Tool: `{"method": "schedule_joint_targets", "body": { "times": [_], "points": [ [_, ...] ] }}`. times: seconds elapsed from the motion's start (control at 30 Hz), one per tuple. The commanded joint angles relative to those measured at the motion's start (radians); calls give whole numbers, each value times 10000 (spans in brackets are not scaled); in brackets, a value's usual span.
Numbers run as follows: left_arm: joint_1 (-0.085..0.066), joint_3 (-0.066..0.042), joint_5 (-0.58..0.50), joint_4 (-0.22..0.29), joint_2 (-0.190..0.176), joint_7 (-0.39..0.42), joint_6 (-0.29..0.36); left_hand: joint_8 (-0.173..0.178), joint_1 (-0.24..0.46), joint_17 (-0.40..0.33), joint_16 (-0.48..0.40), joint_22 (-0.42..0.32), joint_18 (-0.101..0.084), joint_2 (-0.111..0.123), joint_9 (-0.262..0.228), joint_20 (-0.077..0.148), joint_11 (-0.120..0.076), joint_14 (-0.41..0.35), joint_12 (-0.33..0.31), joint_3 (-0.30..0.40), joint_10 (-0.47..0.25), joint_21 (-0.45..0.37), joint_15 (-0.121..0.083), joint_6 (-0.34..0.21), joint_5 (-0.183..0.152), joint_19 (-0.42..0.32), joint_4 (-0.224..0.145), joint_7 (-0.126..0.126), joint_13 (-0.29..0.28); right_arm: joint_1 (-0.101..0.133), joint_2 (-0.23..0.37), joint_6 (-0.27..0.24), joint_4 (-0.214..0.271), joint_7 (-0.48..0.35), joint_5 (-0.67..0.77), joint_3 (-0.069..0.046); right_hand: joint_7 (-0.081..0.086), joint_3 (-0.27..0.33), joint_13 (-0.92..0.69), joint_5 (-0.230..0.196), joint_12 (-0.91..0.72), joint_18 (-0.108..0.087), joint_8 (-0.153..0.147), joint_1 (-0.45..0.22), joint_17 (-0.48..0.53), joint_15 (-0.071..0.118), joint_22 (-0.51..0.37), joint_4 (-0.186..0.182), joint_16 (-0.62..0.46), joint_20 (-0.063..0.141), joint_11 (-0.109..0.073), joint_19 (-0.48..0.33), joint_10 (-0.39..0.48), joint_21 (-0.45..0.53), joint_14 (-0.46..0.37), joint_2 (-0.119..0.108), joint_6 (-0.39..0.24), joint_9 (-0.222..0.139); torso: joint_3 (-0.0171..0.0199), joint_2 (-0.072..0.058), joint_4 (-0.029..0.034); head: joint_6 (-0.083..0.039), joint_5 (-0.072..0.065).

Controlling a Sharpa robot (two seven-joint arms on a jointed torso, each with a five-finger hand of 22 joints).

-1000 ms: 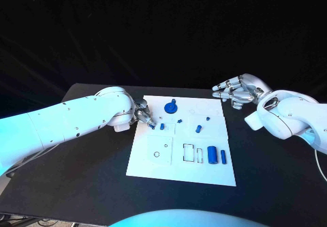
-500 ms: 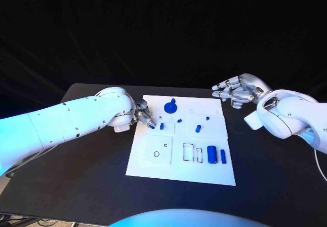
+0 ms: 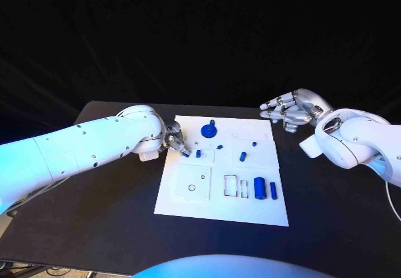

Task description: Assemble the parts on the task board

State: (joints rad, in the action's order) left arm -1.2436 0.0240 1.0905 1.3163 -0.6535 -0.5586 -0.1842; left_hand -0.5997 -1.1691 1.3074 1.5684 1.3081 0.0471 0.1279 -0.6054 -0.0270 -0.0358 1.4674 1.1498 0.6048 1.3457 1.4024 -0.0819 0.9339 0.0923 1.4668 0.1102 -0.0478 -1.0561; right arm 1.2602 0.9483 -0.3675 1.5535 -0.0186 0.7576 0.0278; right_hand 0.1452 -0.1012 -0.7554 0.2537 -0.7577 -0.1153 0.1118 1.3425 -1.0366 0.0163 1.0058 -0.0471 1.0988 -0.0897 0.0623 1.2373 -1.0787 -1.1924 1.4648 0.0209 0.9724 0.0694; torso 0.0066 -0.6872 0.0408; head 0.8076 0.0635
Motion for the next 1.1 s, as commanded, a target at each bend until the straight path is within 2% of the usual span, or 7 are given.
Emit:
{"method": "schedule_joint_targets", "body": {
  "times": [0.03, 0.3, 0.67, 1.1],
  "points": [
    [34, 24, -49, 12, 44, -193, -521, -6, 217, 2634, 24, 1394, -30, 31, 49, 75, -10, 1034, 49, 946, 84, 49, -83, 269, 7, 356, -920, 155, -36, -5, -2, 128, 17, -13, 78, 0, 55, -35, 9, 40, 12, -85, 57, -77, 0, 6, -16, -9, -34, -11, -23, -30, 67, 54, -43, -31, 6, -1, 0, 0, 3, 12, 5],
    [33, 24, -58, -44, 119, -358, -454, 76, 719, 2634, 24, 1449, -44, 95, 186, 120, -69, 1034, 145, 657, 176, 93, -132, 493, -3, 383, -654, 225, -154, -5, -2, 124, 21, -11, 78, 0, 55, -37, 12, 42, 9, -85, 60, -85, -8, 6, -17, -19, -30, -11, -23, -30, 67, 56, -41, -32, 6, -1, 7, -2, 5, 16, -3],
    [30, 23, -59, -115, 240, -449, -305, 134, 987, 2634, 24, 1495, -57, 88, 289, 140, -92, 1034, 223, 458, 241, 136, -152, 634, -4, 408, -499, 255, -253, -5, 8, 119, 42, -2, 78, 0, 55, -39, 15, 45, 7, -87, 61, -93, 9, 6, -29, -28, -47, -11, -23, -36, 68, 65, -45, -32, 6, -1, 14, -3, -4, 23, -42],
    [29, 24, -59, -183, 344, -527, -484, 168, 1219, 2634, 24, 1568, -80, 99, 368, 152, -113, 1034, 355, 278, 337, 220, -165, 768, -6, 448, -367, 283, -416, -5, 34, 118, 72, 5, 79, 0, 56, -40, 17, 47, 7, -88, 62, -100, 5, 5, -32, -35, -44, -11, -22, -37, 68, 68, -44, -32, 6, -1, 6, -8, -5, 51, -89]
  ]
}}
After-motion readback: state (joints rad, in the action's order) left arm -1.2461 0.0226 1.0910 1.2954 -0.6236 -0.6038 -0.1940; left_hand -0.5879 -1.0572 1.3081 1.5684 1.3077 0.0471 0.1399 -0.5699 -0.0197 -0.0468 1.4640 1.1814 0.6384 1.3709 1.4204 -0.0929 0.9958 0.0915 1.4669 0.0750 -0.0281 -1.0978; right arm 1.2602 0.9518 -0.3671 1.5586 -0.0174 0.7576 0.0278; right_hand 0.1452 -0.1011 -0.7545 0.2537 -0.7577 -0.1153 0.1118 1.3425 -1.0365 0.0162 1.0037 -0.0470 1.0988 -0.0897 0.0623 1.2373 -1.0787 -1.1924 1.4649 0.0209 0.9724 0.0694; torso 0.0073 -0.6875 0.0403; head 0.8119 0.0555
